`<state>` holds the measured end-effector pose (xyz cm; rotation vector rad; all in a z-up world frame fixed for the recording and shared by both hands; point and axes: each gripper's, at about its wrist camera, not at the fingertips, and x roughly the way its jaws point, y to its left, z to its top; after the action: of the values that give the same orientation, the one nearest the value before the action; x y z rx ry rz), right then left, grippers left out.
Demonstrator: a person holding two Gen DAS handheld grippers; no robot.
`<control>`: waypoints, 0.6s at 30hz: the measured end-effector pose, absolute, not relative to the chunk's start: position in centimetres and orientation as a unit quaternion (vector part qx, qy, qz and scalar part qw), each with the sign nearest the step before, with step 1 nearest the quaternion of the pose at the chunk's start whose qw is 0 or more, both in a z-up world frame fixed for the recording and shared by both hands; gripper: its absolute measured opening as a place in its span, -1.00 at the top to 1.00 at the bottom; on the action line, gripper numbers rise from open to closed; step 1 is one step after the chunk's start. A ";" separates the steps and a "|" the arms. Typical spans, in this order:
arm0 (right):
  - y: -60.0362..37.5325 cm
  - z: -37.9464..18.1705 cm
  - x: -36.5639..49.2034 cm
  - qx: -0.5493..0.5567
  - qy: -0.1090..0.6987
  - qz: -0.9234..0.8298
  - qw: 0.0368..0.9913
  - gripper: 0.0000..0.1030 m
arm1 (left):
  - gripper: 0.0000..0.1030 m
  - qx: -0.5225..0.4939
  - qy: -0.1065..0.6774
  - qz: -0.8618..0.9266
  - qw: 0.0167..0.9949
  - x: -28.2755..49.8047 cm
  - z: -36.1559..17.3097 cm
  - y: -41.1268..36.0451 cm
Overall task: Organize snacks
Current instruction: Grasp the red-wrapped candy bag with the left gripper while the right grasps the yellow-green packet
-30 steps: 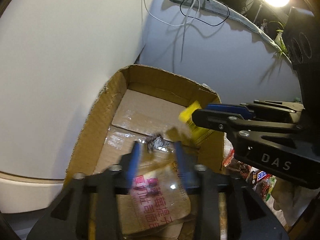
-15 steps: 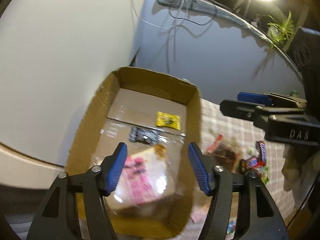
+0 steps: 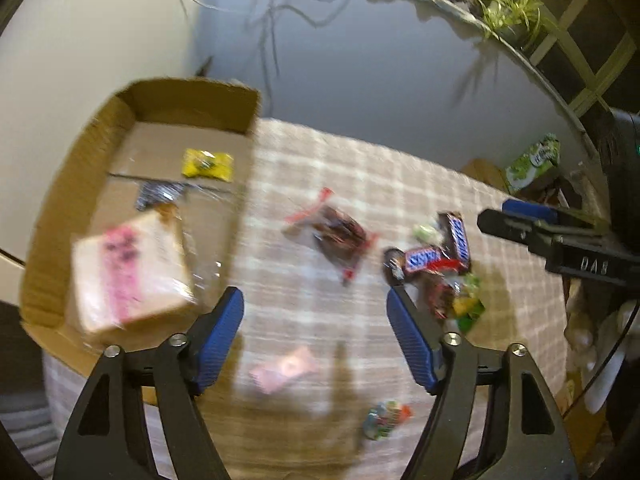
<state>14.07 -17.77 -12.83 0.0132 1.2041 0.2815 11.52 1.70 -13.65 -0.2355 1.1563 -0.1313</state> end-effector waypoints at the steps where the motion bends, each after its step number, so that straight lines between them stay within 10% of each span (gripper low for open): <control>1: -18.5 -13.2 13.4 0.010 0.570 0.126 0.812 -0.51 | -0.46 -0.110 0.549 -0.068 0.826 11.6 -13.9 1.1; 13: -21.9 -16.6 8.7 0.005 0.600 0.121 0.791 -0.51 | -0.41 -0.076 0.568 -0.149 0.806 11.8 -16.1 -7.2; 18: -21.4 -17.1 8.4 -0.008 0.604 0.144 0.784 -0.20 | -0.25 -0.071 0.576 -0.160 0.799 12.3 -17.0 -8.3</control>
<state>8.37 -21.39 -17.13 -0.0167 1.3043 0.3108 12.25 -8.30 -17.05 -0.1527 1.2355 -0.3427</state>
